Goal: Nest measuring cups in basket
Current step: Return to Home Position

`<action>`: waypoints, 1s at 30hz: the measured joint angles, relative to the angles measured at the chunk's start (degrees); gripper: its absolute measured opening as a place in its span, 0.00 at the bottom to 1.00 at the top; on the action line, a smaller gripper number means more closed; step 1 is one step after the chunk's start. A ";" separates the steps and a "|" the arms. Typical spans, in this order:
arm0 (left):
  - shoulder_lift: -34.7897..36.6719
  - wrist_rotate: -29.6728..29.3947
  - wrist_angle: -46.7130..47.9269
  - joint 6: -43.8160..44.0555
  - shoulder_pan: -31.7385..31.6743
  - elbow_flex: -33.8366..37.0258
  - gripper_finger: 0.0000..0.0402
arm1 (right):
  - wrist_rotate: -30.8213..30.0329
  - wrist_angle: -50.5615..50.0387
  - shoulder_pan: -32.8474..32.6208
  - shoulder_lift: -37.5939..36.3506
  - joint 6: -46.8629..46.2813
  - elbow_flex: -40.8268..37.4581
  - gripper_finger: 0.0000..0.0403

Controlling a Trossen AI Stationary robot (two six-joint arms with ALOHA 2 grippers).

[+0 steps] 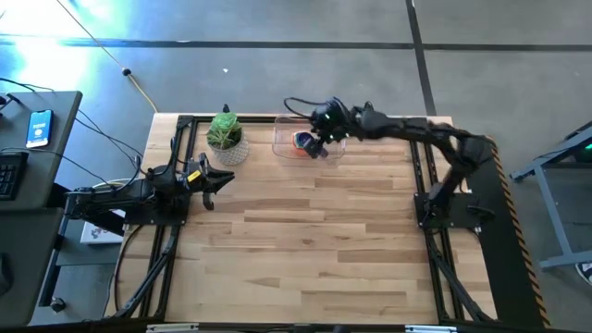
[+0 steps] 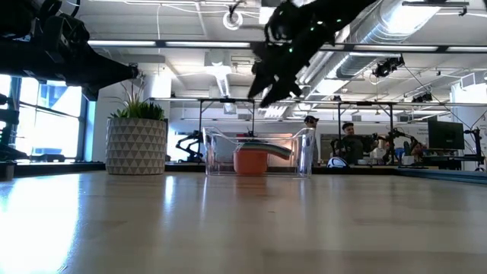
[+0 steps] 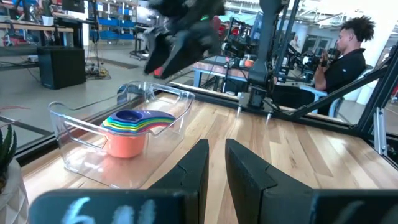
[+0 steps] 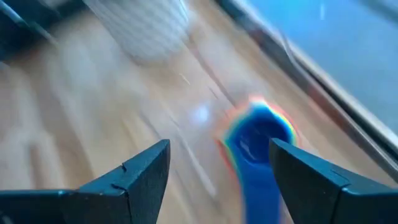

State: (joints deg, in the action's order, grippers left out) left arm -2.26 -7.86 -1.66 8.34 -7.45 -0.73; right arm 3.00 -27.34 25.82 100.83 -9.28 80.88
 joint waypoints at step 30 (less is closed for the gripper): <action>0.00 0.00 0.00 0.00 0.01 0.00 0.11 | -17.73 46.55 -11.84 -66.06 -12.16 -72.41 0.65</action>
State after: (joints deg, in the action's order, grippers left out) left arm -2.25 -7.86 -1.66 8.34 -7.44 -0.73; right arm -14.73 19.21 13.98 34.77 -21.44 8.47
